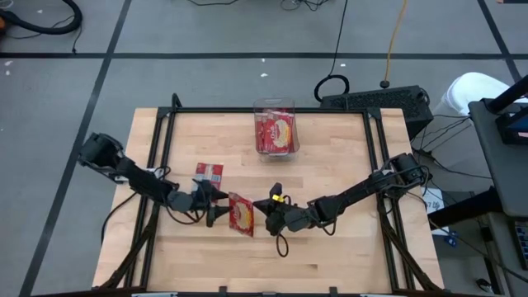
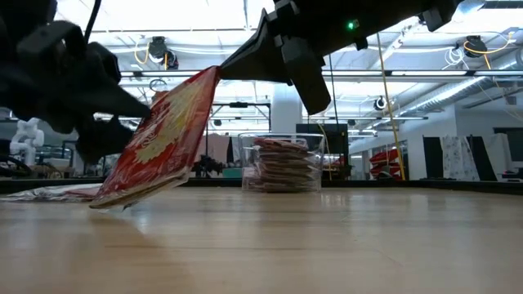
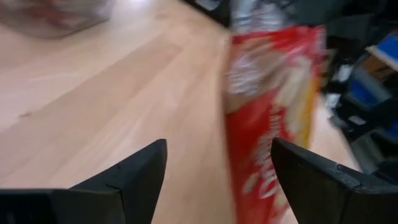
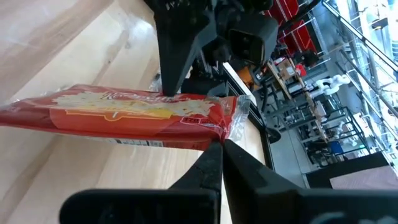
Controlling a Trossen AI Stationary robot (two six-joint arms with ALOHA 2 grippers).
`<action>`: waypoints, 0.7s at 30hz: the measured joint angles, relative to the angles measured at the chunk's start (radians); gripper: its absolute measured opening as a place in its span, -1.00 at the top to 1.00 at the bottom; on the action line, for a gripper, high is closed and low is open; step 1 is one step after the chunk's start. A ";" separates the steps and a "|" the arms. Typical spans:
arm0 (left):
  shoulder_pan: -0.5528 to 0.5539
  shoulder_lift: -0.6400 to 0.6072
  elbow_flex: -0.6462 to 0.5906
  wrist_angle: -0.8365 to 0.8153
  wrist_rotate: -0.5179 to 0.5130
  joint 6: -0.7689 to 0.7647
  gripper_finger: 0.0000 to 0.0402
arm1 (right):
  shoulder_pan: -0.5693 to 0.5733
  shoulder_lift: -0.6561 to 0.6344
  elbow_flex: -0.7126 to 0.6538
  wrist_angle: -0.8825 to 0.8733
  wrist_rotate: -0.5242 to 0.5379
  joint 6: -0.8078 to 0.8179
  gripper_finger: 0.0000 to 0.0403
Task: Sort popcorn bags into baskets
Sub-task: Put the red popcorn pack into the transparent bin
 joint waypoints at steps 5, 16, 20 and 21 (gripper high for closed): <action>-0.002 0.094 0.047 0.110 0.070 0.070 -0.31 | -0.003 0.000 0.000 -0.004 0.000 0.000 1.00; -0.006 0.203 0.176 0.109 0.143 0.211 0.59 | 0.003 -0.001 0.000 -0.038 0.188 -0.019 1.00; -0.003 0.183 0.176 0.110 0.105 0.223 0.91 | 0.022 -0.005 0.000 -0.038 0.292 -0.042 1.00; 0.000 0.179 0.176 0.118 0.104 0.225 0.91 | 0.026 -0.007 0.000 -0.039 0.306 -0.046 0.99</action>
